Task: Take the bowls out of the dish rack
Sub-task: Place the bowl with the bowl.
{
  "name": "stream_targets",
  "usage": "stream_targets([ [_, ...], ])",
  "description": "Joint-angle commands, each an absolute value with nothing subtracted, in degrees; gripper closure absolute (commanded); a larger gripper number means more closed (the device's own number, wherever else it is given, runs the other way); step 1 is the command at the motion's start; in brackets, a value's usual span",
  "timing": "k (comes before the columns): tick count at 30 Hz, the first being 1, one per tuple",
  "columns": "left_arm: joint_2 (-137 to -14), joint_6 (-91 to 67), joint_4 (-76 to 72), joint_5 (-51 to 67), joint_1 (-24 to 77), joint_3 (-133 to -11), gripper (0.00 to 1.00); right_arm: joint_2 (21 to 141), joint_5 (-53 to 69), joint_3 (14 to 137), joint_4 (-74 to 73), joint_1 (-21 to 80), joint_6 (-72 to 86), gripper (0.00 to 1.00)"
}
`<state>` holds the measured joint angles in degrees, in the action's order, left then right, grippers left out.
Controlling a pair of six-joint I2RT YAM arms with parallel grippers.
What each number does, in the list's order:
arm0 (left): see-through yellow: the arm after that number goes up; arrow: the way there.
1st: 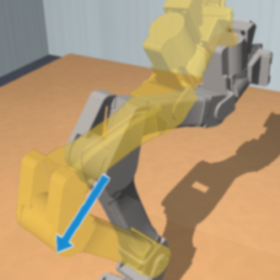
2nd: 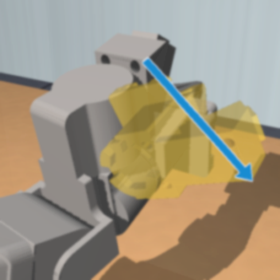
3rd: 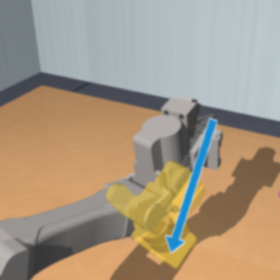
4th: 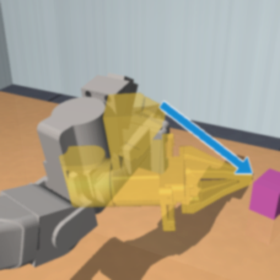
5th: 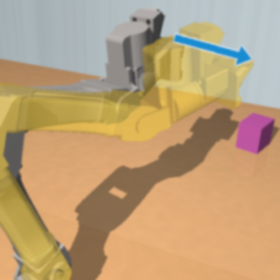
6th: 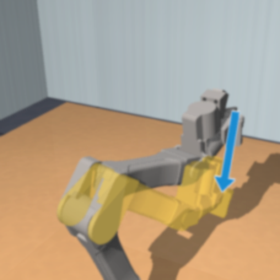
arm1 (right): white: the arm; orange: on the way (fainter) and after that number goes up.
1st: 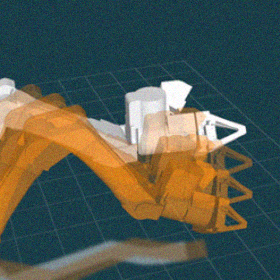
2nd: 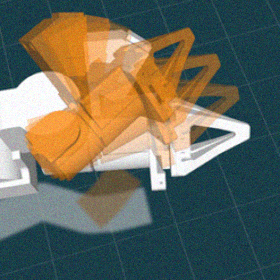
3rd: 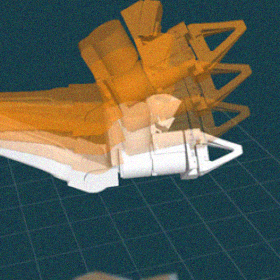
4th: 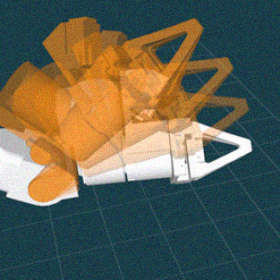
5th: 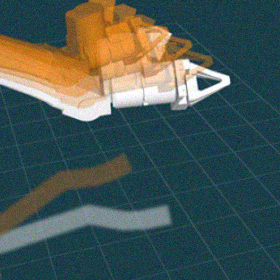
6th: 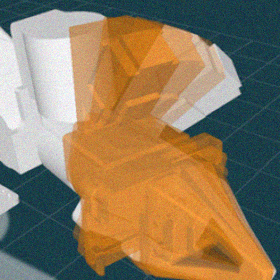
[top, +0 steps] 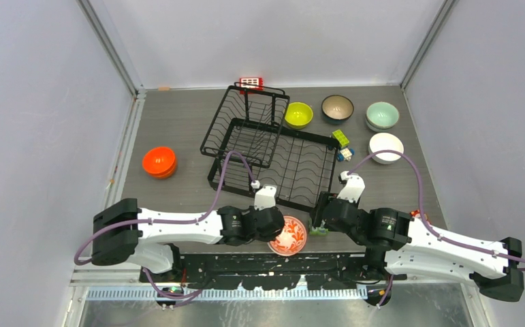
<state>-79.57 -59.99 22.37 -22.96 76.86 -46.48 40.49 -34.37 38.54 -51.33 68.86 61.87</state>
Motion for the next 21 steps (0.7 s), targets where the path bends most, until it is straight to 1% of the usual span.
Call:
stream_targets([
  [1,-78.14,-59.81,18.28,-23.91,77.08,-47.02,0.89,40.49,-35.58,38.58,-49.67,68.77,63.16,0.27],
  [2,-78.09,-59.78,18.39,-23.74,77.08,-47.10,0.83,40.51,-35.52,38.63,-49.59,68.77,63.13,0.27],
  [5,-77.43,-59.89,18.91,-23.47,77.18,-47.19,0.72,40.69,-35.43,38.63,-49.40,68.80,63.14,0.26],
  [8,-76.63,-60.08,19.07,-23.42,77.50,-47.11,0.65,40.79,-35.37,38.64,-49.26,68.78,63.09,0.27],
  [17,-73.67,-60.03,23.11,-24.61,78.82,-48.16,0.52,41.45,-35.23,38.85,-48.44,68.74,62.75,0.27],
  [21,-72.90,-60.27,25.07,-25.32,79.34,-47.95,0.50,41.85,-35.01,38.92,-47.97,68.77,62.67,0.27],
])
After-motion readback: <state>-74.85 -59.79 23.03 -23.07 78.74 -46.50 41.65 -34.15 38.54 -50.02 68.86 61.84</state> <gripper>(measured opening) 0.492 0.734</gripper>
